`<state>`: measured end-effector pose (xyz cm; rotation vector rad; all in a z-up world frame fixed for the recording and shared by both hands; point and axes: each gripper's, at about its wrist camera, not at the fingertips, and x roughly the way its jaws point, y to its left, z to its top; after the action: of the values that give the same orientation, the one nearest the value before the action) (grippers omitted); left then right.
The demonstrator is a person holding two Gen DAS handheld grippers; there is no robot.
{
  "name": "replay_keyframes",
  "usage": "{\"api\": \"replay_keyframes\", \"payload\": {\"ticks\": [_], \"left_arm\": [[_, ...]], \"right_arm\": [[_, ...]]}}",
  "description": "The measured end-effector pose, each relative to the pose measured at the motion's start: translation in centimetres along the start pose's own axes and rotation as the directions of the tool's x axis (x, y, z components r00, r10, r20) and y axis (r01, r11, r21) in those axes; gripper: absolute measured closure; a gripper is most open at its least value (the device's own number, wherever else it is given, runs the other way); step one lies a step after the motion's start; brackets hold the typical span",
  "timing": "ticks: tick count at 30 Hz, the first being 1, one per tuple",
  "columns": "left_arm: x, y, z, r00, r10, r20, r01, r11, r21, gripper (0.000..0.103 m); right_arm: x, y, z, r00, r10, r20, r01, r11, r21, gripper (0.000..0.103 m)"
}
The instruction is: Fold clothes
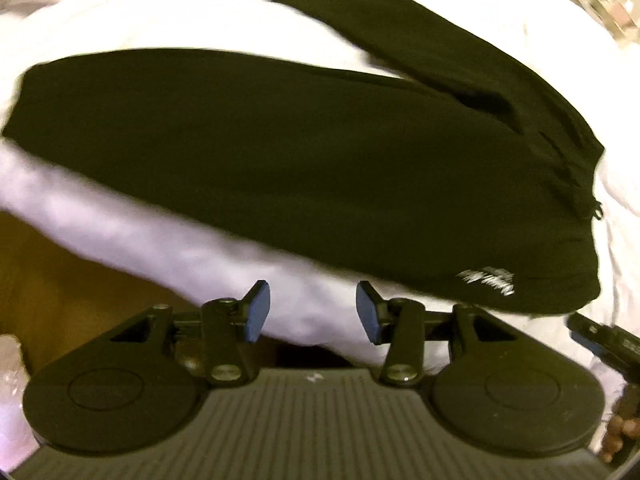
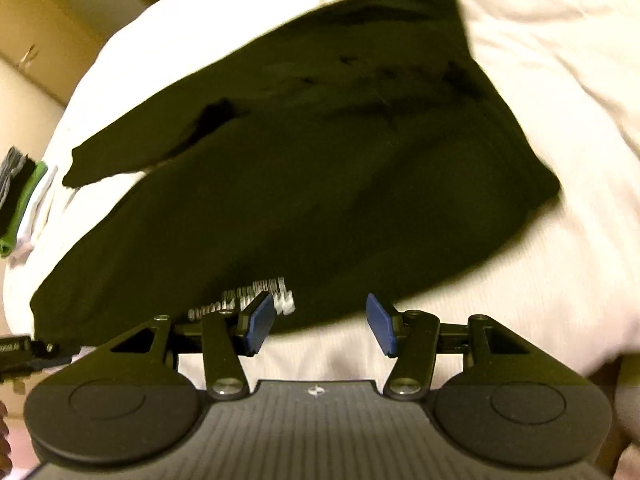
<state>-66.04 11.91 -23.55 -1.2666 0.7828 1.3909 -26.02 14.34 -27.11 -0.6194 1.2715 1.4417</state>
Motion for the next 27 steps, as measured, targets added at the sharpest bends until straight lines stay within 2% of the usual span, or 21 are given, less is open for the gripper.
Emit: {"api": "replay_keyframes", "payload": {"ticks": [3,8,12,14,16,19,22,25,27], "left_arm": [[-1.6,4.2,-0.3,0.999,0.043,0.020,-0.042,0.998,-0.054,0.060],[-2.4,11.6,1.9,0.991,0.120,0.060,-0.110,0.982,-0.156,0.053],[-1.2,18.3,5.4,0.989,0.130,0.075,-0.103,0.951,-0.292,0.045],[-0.3,21.4,7.4,0.984,0.148,0.097,-0.109,0.938,-0.329,0.042],[1.0,24.2,9.3,0.977,0.191,0.095,-0.146,0.923,-0.357,0.040],[2.7,27.9,11.1,0.978,0.192,0.079,-0.142,0.897,-0.419,0.040],[4.7,30.3,12.0,0.983,0.174,0.065,-0.123,0.874,-0.470,0.040],[6.7,31.2,12.1,0.989,0.138,0.053,-0.095,0.868,-0.488,0.044],[7.1,31.3,12.2,0.990,0.127,0.069,-0.078,0.870,-0.487,0.062]], "right_arm": [[-1.3,-0.4,-1.4,1.000,0.007,-0.011,-0.007,0.998,0.061,0.049],[-1.2,-0.9,-2.0,1.000,0.005,-0.019,-0.002,0.982,0.189,0.044],[0.9,-0.9,-2.2,0.999,-0.006,-0.049,0.023,0.932,0.362,0.044],[1.8,-0.4,-2.5,0.998,-0.023,-0.053,0.044,0.894,0.446,0.044],[2.9,0.2,-2.9,0.998,-0.027,-0.059,0.054,0.849,0.526,0.044],[4.4,1.9,-2.7,0.997,-0.043,-0.067,0.075,0.798,0.598,0.044],[5.7,4.2,-2.5,0.994,-0.059,-0.090,0.101,0.805,0.584,0.042],[6.4,6.0,-2.5,0.992,-0.079,-0.101,0.122,0.814,0.568,0.041],[6.5,6.7,-2.3,0.990,-0.097,-0.100,0.137,0.814,0.565,0.041]]}}
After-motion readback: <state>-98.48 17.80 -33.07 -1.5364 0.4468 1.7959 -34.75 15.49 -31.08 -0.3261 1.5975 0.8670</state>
